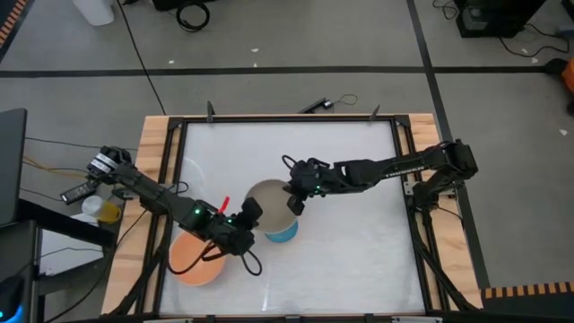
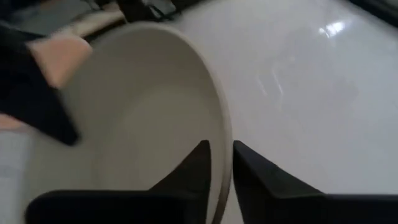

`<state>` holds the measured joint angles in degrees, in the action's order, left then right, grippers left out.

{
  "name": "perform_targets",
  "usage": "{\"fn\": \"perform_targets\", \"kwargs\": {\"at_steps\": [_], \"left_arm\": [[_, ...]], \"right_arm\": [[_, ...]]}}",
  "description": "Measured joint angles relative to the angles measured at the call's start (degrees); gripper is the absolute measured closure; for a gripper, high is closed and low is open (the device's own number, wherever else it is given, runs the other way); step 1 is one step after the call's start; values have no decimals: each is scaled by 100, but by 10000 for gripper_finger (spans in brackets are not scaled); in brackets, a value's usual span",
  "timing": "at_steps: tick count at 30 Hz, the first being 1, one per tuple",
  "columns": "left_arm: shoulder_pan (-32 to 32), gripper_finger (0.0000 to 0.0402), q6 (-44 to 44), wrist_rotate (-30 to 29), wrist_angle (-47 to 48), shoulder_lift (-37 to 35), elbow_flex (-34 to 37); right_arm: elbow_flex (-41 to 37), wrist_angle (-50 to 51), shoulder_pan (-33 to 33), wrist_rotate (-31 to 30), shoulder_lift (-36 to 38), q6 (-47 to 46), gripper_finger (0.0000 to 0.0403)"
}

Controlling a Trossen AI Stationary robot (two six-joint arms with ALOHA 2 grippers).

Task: Nest bowls inside each other by size order
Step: Stack the gray bowl on the orange bowl

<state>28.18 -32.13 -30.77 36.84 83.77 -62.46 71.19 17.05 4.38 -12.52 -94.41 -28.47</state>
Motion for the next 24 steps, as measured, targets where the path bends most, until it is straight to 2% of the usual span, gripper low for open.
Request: {"fn": "perform_targets", "kwargs": {"at_steps": [4, 8, 10, 12, 17, 20, 24], "left_arm": [[11, 390, 526, -134, 357, -2, 0], [240, 395, 1690, -301, 1117, -123, -10], [429, 395, 2539, -258, 1735, -152, -159], [673, 395, 3567, -85, 2612, -198, -420], [1436, 396, 6110, 951, 4188, -216, -1318], [2017, 396, 7199, 1438, 4134, -221, -1647], [2926, 396, 8066, 1099, 3195, -203, -1483]], "right_arm": [[-8, -547, 124, -252, 186, 481, 290], [-7, -1088, 503, -1229, 560, 918, 264], [-6, -1023, 653, -1730, 708, 922, 259], [-6, -759, 741, -1923, 770, 840, 258], [-14, 26, 842, -1964, 772, 158, 259], [-14, 451, 853, -1832, 684, -265, 259], [-14, 747, 970, -1959, 541, -704, 259]]}}
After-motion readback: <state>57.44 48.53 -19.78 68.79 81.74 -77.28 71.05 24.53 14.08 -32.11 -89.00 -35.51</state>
